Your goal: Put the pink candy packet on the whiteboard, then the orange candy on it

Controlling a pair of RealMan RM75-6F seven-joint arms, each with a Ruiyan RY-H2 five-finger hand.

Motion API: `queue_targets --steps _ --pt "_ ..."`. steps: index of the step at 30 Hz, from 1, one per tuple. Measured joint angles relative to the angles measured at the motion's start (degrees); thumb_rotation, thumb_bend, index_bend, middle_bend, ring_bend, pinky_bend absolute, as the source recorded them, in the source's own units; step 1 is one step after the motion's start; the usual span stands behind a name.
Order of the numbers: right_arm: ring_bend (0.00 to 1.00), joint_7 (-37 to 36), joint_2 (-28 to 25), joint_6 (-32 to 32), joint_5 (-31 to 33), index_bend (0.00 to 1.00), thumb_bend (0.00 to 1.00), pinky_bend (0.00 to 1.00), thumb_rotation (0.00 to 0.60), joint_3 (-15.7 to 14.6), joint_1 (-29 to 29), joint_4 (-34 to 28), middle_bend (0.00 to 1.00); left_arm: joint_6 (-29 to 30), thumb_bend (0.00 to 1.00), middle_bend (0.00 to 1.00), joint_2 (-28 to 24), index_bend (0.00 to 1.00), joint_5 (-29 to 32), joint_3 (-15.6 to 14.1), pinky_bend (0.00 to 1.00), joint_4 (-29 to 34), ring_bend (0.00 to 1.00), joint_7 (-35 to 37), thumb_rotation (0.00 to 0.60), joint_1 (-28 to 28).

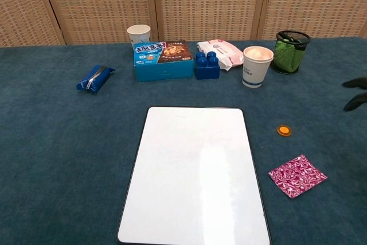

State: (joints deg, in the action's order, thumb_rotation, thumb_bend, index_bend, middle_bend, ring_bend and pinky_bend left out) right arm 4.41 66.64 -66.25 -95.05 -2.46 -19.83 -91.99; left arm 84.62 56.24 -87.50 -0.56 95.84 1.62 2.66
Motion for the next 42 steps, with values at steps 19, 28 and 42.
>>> queue_targets --steps 19,28,42 --pt "0.0 13.7 11.3 11.4 4.2 0.27 0.14 0.0 0.6 1.8 -7.9 3.9 0.0 -1.2 0.0 0.0 -0.1 0.0 0.9 0.1 0.0 -0.1 0.0 0.2 0.6 0.4" --pt "0.0 15.5 14.6 12.4 4.8 0.29 0.18 0.0 0.6 1.9 -9.4 6.2 0.0 -1.6 0.0 0.0 0.1 0.0 1.1 0.1 0.0 0.0 0.0 -0.3 0.6 0.6" --pt "0.0 20.0 16.8 14.3 8.3 0.31 0.23 0.0 0.6 2.1 -10.6 7.2 0.0 -2.0 0.0 0.0 0.0 0.0 1.4 0.2 0.0 0.0 0.0 0.0 0.6 0.7"
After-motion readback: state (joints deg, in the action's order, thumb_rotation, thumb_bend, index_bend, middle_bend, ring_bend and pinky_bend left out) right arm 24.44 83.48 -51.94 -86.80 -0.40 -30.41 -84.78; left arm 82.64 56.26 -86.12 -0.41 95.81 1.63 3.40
